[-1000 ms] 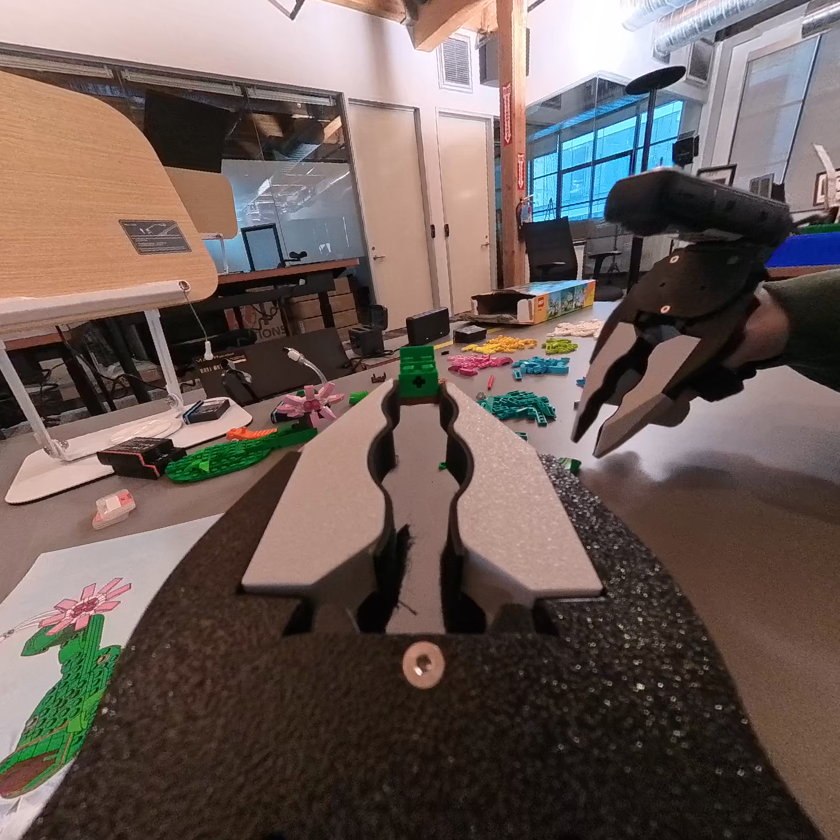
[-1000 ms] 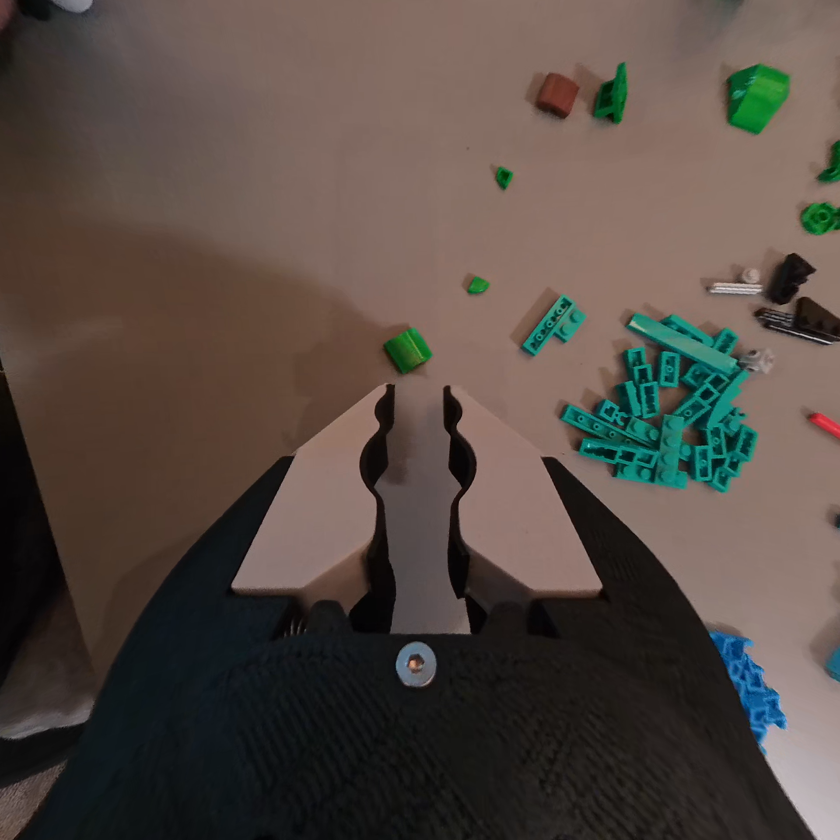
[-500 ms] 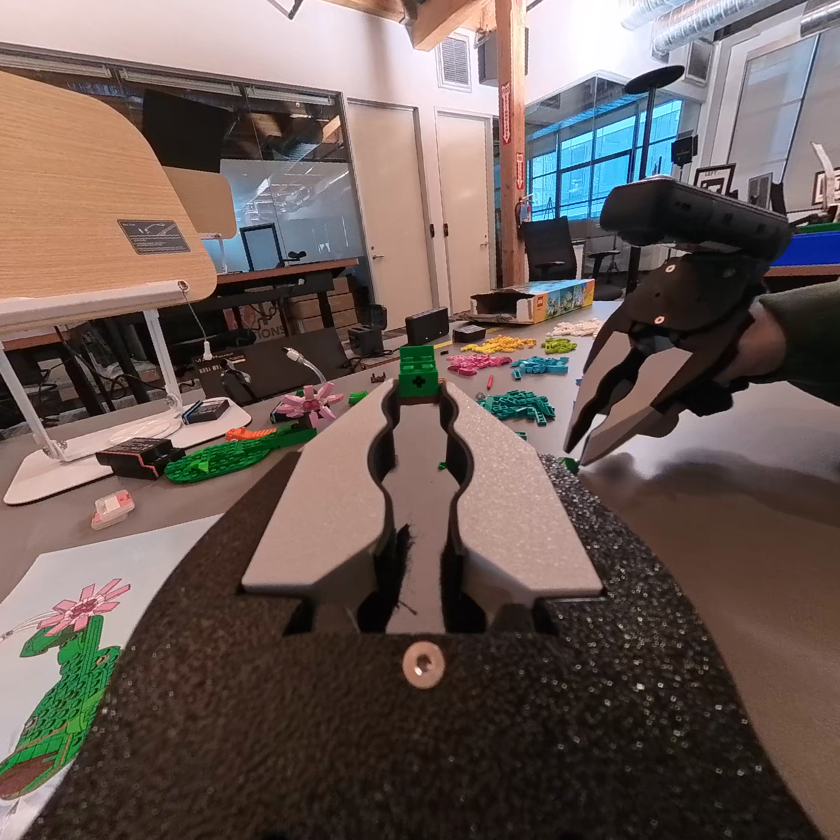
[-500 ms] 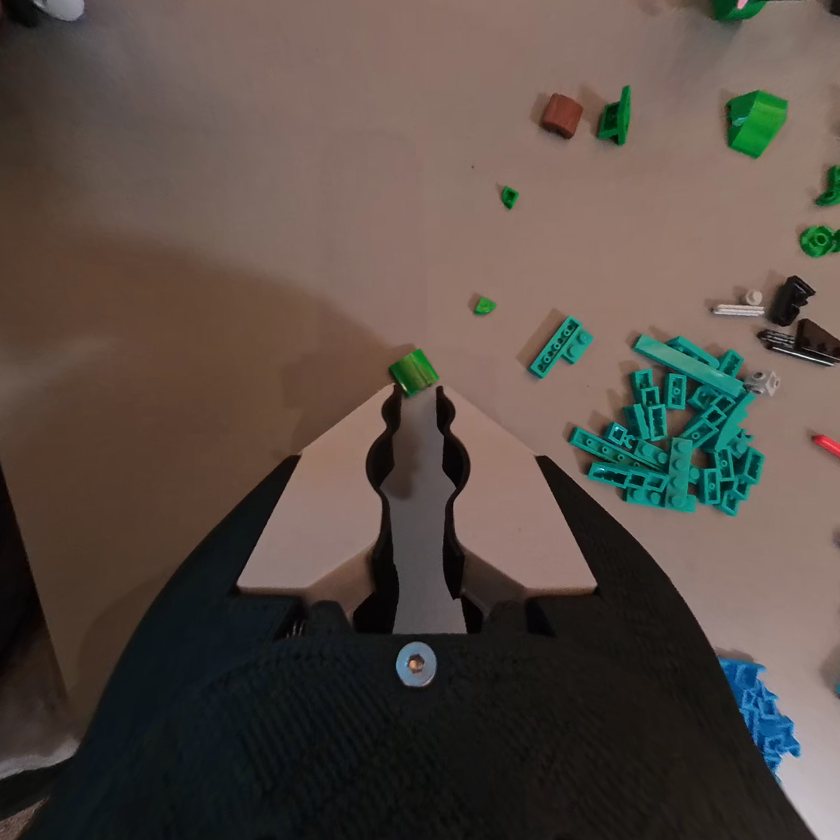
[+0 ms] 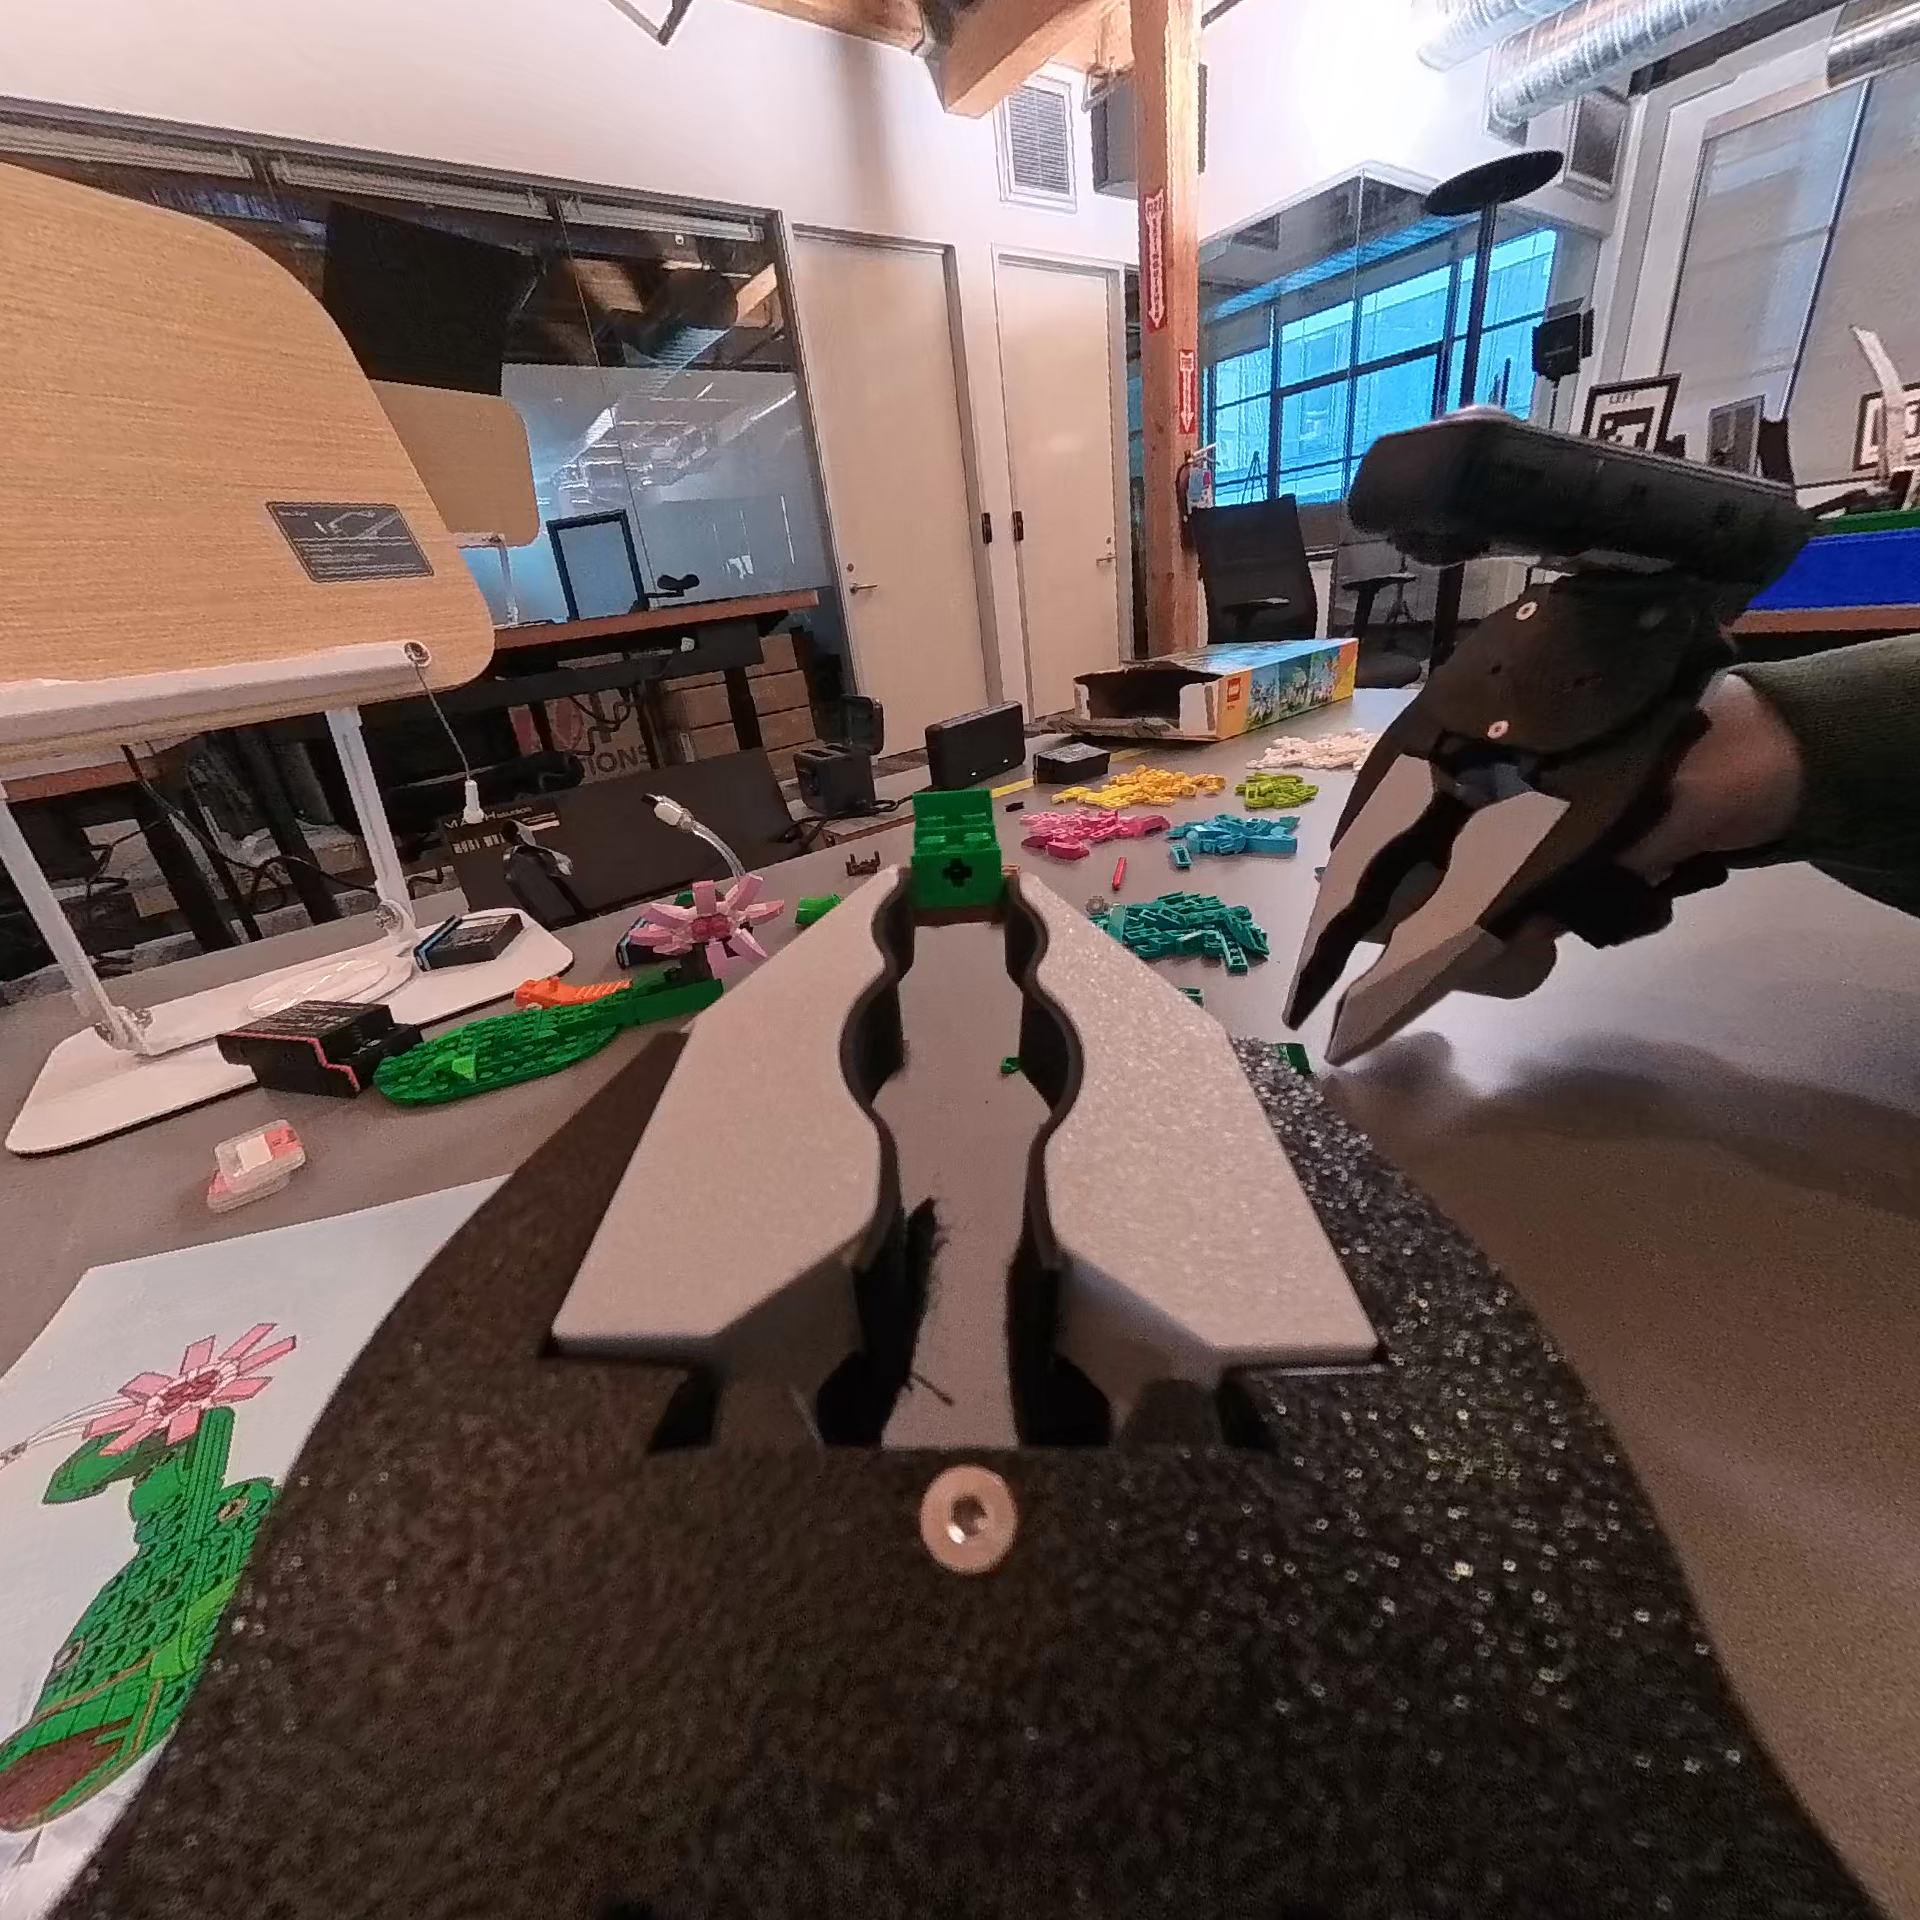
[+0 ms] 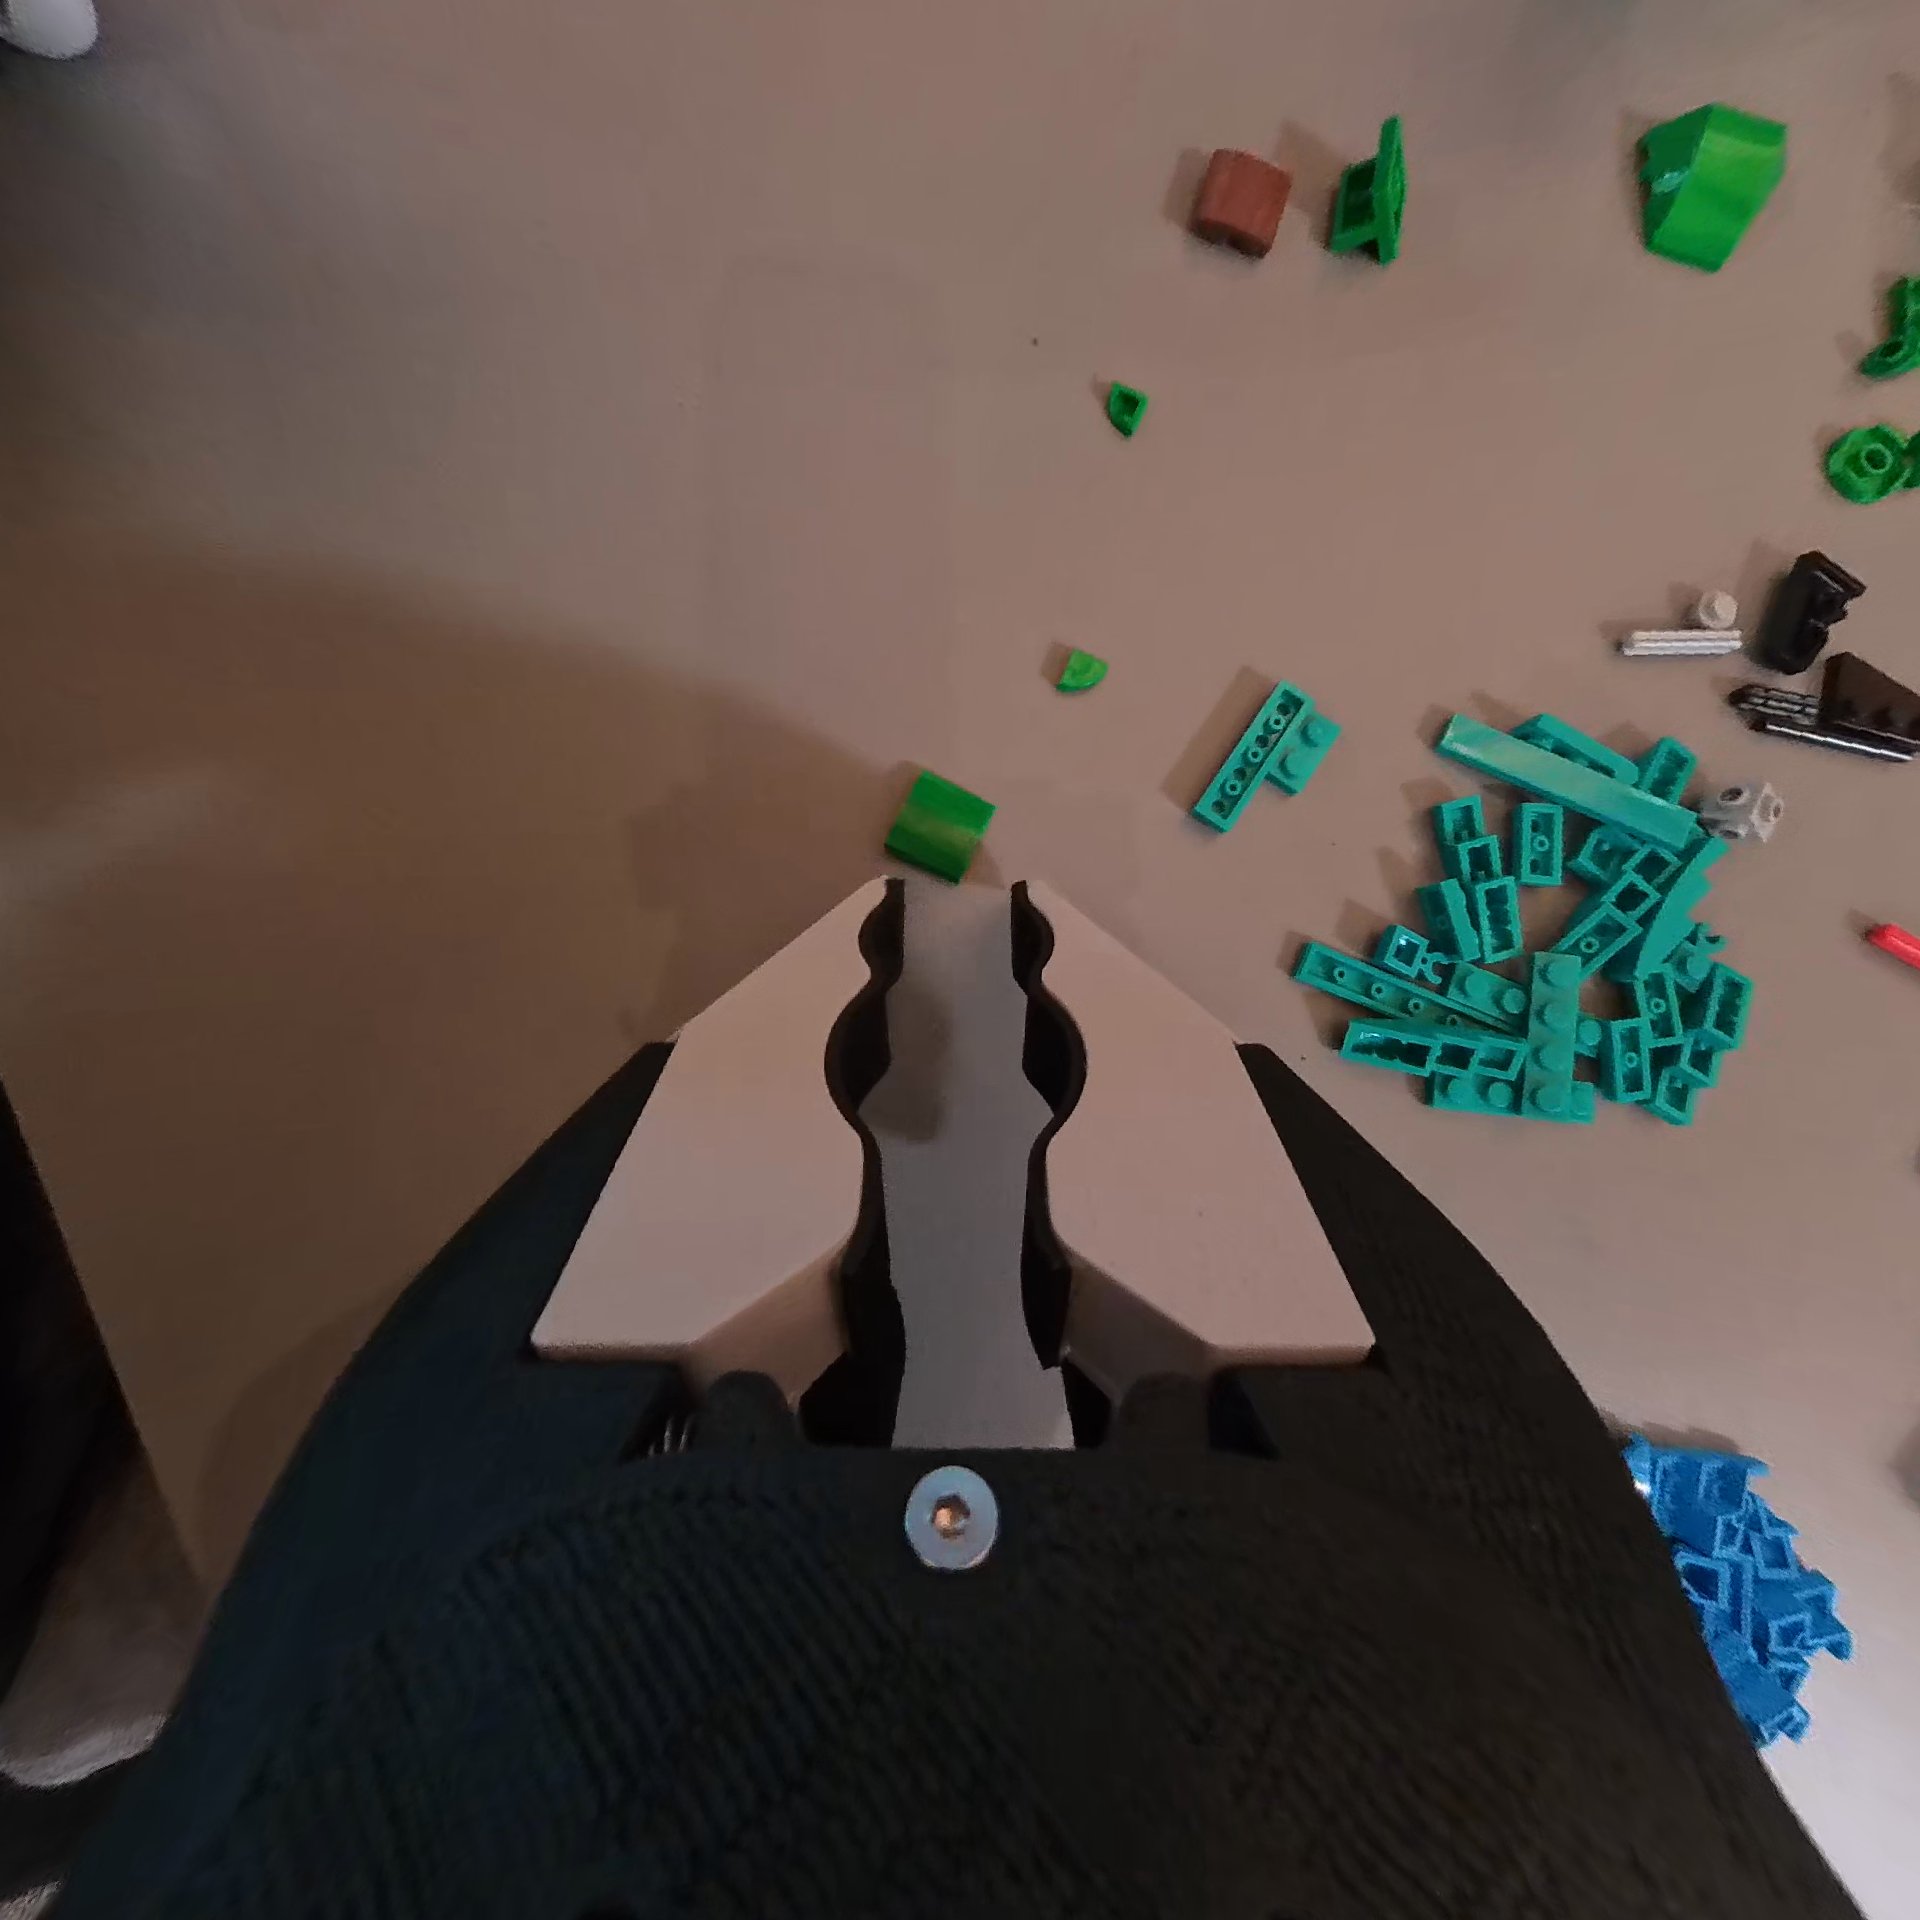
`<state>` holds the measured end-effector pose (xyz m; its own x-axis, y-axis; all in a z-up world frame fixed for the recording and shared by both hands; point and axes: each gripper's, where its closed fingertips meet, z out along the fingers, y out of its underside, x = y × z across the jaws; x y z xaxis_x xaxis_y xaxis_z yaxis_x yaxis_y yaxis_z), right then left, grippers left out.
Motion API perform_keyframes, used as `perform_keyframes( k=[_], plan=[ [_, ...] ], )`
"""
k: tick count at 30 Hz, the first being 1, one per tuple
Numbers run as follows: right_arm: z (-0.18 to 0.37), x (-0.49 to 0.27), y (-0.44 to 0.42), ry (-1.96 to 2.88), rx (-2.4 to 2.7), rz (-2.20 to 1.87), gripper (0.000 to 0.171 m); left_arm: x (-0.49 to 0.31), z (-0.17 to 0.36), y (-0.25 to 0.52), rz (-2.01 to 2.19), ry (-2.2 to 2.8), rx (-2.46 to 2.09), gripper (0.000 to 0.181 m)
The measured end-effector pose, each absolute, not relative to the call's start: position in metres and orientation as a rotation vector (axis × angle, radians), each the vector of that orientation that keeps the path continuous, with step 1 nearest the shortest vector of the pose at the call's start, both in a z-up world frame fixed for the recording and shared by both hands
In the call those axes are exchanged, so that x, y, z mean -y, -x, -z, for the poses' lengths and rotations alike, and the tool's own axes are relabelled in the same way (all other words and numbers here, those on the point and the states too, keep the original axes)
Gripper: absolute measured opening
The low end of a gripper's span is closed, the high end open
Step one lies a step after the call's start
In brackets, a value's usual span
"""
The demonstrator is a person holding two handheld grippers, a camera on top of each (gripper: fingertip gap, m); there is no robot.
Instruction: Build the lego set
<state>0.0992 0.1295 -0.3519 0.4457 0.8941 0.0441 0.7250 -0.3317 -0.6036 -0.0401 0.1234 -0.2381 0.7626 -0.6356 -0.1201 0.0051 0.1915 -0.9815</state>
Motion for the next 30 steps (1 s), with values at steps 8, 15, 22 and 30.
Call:
perform_keyframes(
  k=[8, 15, 22, 30],
  plan=[
    [0.3544, -0.1237, -0.0993, 2.176, 1.375, -0.431, 0.021, -0.1232, 0.2380, 0.0399, 0.489, 1.315, -0.584, 0.014],
    [0.3549, -0.1234, -0.0995, 2.180, 1.375, -0.441, 0.021, -0.1231, 0.2382, 0.0394, 0.492, 1.315, -0.586, 0.014],
    [0.3552, -0.1228, -0.0994, 2.196, 1.365, -0.440, 0.022, -0.1233, 0.2379, 0.0399, 0.495, 1.315, -0.582, 0.014],
    [0.3547, -0.1273, -0.0987, 2.244, 1.259, -0.460, 0.025, -0.1233, 0.2381, 0.0395, 0.495, 1.316, -0.585, 0.014]
  ],
)
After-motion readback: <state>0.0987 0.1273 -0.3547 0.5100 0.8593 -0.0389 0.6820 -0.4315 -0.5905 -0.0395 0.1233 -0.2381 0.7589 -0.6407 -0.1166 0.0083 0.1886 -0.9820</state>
